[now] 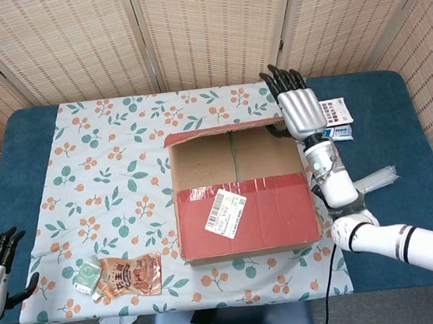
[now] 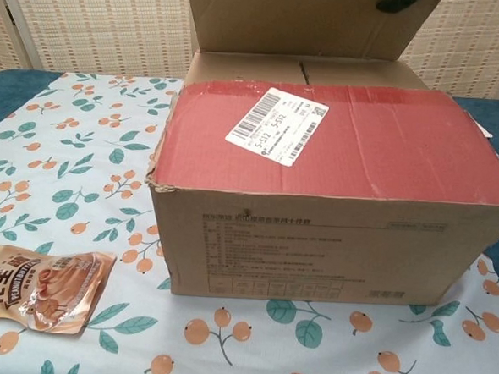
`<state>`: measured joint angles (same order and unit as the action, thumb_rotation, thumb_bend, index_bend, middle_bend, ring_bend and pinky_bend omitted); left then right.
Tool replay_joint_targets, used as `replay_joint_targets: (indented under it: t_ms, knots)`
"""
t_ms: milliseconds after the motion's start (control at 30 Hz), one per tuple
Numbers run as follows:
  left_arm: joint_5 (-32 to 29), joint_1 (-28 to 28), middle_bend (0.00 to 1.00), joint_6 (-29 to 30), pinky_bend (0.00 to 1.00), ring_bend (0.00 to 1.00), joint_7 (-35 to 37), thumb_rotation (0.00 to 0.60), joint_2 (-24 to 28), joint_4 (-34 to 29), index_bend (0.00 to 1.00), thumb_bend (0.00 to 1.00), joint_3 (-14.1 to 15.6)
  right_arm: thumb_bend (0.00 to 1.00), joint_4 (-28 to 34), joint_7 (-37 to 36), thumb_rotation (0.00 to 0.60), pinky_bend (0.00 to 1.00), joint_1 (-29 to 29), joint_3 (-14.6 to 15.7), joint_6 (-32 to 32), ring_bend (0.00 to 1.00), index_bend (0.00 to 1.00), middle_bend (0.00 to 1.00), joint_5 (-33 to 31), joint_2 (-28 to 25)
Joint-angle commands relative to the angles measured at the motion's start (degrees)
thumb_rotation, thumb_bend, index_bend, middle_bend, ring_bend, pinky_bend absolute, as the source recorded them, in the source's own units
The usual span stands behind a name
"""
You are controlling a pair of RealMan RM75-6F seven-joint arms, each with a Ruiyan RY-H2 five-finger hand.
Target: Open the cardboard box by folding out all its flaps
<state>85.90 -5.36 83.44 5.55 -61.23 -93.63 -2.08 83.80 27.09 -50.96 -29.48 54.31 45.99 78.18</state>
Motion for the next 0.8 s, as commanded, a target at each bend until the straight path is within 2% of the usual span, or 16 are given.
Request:
replay_joint_targets:
  t_ms: [33,233,300,367,467,567,700,800]
  knots:
    - [-1.83,-0.99,0.08,-1.9,0.0,0.02,1.87,0.6,0.23,1.18,0.12,0.42,-0.87,0.32,-10.6,-1.03,0.6,0.0,-6.33,-2.35,-7.34,0.0,0.01,0.0,-5.89,1.24]
    - [-5.96,-2.39,0.08,-5.99,0.0,0.02,5.21,0.6,0.35,3.79,0.12,0.42,-2.19,0.32,-24.89,-5.66,0.6,0.0,-13.09,-3.18,-16.22,0.0,0.01,0.0,-8.23,4.56]
    - [-7.06,-2.55,0.08,-6.8,0.0,0.02,5.68,0.6,0.32,4.41,0.12,0.42,-2.47,0.32,-26.73,-7.51,0.6,0.0,-13.84,-2.94,-17.89,0.0,0.01,0.0,-7.47,4.97]
    - [-7.85,-2.54,0.08,-7.25,0.0,0.02,5.94,0.6,0.32,4.73,0.12,0.42,-2.61,0.32,-26.06,-10.02,0.6,0.0,-13.24,-2.5,-18.23,0.0,0.01,0.0,-5.58,4.48]
    - [-7.89,-2.21,0.08,-6.77,0.0,0.02,5.68,0.6,0.4,4.5,0.12,0.42,-2.53,0.32,-20.89,-13.14,0.6,0.0,-10.31,-1.34,-16.3,0.0,0.01,0.0,-1.84,1.94]
    - [-7.57,-1.8,0.08,-5.87,0.0,0.02,5.12,0.6,0.41,4.04,0.12,0.42,-2.4,0.32,-12.33,-14.84,0.6,0.0,-6.03,0.14,-12.97,0.0,0.01,0.0,1.59,-2.69]
    - [-7.24,-1.56,0.08,-5.19,0.0,0.02,4.21,0.6,0.37,3.49,0.12,0.42,-2.3,0.32,2.96,-17.77,0.6,0.0,1.05,1.46,-9.49,0.0,0.01,0.0,4.07,-11.43]
    - [-6.82,-1.61,0.08,-5.13,0.0,0.02,3.62,0.6,0.3,3.07,0.12,0.42,-2.12,0.32,14.92,-24.73,0.6,0.0,7.67,2.02,-9.78,0.0,0.02,0.0,7.15,-19.2]
